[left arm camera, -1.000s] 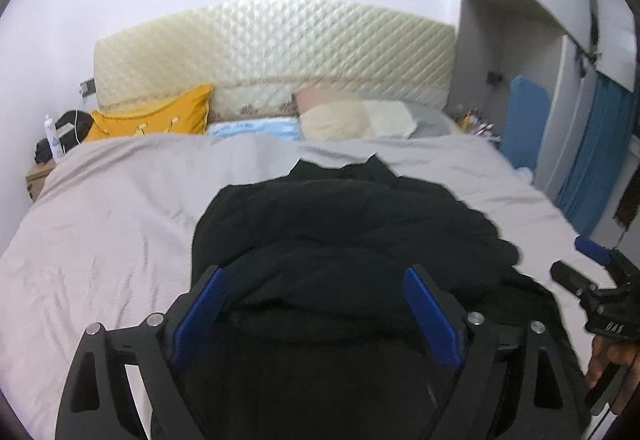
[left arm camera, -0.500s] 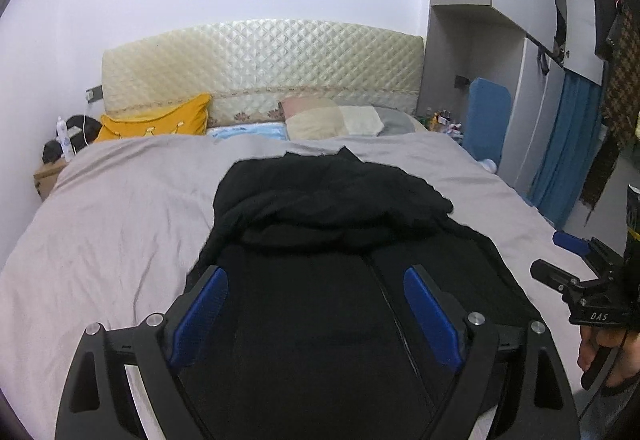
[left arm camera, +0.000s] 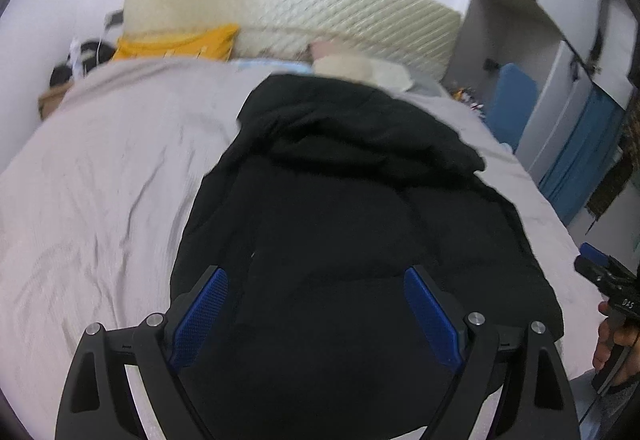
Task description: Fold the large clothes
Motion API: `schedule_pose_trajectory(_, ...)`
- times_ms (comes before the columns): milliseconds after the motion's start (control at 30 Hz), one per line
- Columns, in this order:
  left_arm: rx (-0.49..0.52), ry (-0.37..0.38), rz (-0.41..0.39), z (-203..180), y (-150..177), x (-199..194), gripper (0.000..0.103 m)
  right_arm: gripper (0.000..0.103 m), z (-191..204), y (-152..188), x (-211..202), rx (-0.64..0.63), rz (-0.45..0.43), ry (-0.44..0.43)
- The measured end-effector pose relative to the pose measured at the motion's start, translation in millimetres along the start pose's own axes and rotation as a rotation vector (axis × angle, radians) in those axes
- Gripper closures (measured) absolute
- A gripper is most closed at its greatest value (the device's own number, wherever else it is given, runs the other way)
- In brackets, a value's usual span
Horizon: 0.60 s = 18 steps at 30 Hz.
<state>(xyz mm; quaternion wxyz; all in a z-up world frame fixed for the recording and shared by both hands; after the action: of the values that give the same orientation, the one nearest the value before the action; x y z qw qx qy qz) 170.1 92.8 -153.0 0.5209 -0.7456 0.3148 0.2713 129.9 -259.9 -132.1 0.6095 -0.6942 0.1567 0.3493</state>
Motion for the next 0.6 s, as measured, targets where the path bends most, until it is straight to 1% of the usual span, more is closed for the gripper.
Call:
schedule_pose_trajectory(167,-0.059,-0.014,0.051,26.1,-0.8,16.5,0.013,0.000,-18.7,5.0,13.2,0.056,0.059,-0.001)
schedule_pose_trajectory(233,-0.074,-0.013,0.068,33.0,-1.9,21.3,0.013,0.000,-29.8,7.5,21.7,0.078,0.104,0.015)
schedule_pose_trajectory(333,-0.089,-0.032,0.090,43.0,0.8,26.8,0.013,0.000,-47.6,12.7,33.3,0.099,0.167,0.043)
schedule_pose_trajectory(433,-0.113,-0.047,0.120,53.2,3.9,33.1,0.013,0.000,-64.8,16.6,39.8,0.107,0.203,0.074)
schedule_pose_trajectory(533,-0.147,-0.046,0.159,62.8,7.4,39.0,0.013,0.000,-88.9,21.0,47.9,0.157,0.244,0.091)
schedule_pose_trajectory(600,-0.163,-0.048,0.171,67.3,8.6,40.2,0.013,0.000,-102.0,25.1,53.1,0.178,0.270,0.091)
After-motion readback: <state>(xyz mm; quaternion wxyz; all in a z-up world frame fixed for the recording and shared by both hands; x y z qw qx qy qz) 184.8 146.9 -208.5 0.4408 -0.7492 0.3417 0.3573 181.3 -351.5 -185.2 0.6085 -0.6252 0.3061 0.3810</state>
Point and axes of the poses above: each gripper's, at about its wrist camera, not at the fingertips, and x roughly the way its jaws point, z to its left, y to its underside, the point moved 3 cm from there along x, roughly the way its jaws point, and after that the axes turned 11 degrees about -x, right-handed, at the moved point
